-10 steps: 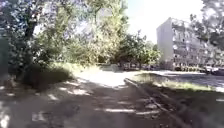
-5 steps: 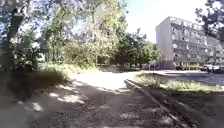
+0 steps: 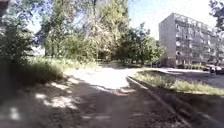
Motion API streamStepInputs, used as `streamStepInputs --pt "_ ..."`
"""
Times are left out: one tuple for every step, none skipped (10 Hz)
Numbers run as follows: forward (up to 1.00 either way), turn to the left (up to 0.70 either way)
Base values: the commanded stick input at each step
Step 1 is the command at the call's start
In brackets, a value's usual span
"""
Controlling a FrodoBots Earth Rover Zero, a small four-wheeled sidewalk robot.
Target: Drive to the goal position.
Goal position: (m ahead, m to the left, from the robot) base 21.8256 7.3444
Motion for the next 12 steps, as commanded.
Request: streamStepInputs --pt "0.85 0.00" --pt "0.85 0.00" --pt "0.85 0.00" --pt "0.85 0.00" --pt "0.85 0.00" --pt "0.85 0.00" --pt "0.85 0.00" --pt "0.85 0.00" --pt "0.85 0.00" --pt "0.85 0.00" --pt "0.85 0.00" --pt "0.85 0.00"
